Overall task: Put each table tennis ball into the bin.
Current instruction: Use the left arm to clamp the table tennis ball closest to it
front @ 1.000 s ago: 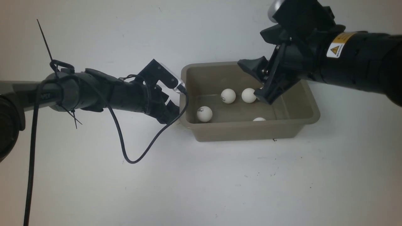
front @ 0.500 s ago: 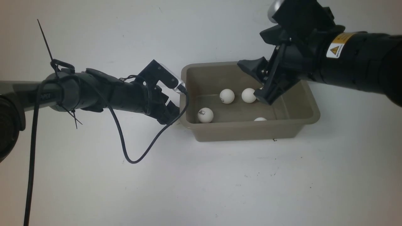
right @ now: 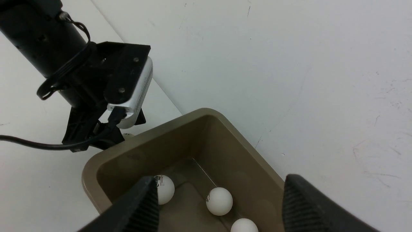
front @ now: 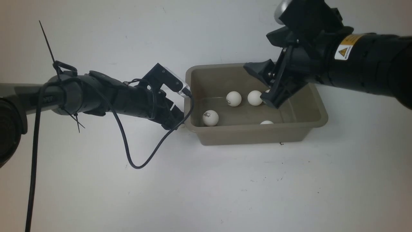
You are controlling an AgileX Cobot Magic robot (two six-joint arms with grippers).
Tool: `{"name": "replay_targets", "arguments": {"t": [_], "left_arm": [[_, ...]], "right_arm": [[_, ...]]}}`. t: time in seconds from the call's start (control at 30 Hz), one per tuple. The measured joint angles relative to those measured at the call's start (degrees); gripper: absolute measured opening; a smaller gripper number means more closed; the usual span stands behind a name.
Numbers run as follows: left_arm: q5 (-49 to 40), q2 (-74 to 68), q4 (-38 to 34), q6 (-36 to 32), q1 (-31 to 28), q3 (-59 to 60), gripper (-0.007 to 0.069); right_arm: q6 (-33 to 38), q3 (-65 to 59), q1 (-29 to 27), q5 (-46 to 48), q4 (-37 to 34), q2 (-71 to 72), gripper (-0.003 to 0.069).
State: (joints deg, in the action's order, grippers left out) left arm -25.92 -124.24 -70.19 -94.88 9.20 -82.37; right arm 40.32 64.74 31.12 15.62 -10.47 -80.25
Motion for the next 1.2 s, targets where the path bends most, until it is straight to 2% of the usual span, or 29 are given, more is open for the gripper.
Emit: {"name": "replay_targets", "arguments": {"t": [0.47,0.67,0.9,1.2], "left_arm": [[1.1,-2.0,-0.2,-0.9,0.0,0.0,0.0482],[2.6,-2.0,-1.4,-0.9,0.0,0.0,0.0338],[3.9,-1.2,0.3,-0.9,0.0,0.0,0.0342],[4.0,8.8,1.1,0.2,0.0,0.0,0.0342]], "right_arm": [[0.0,0.0,0.0,0.0,0.0,0.0,0.0472],[0.0,0.0,0.0,0.0,0.0,0.0,0.0472],[0.0,0.0,0.0,0.0,0.0,0.0,0.0472],[0.0,0.0,0.0,0.0,0.2,0.0,0.0472]]}}
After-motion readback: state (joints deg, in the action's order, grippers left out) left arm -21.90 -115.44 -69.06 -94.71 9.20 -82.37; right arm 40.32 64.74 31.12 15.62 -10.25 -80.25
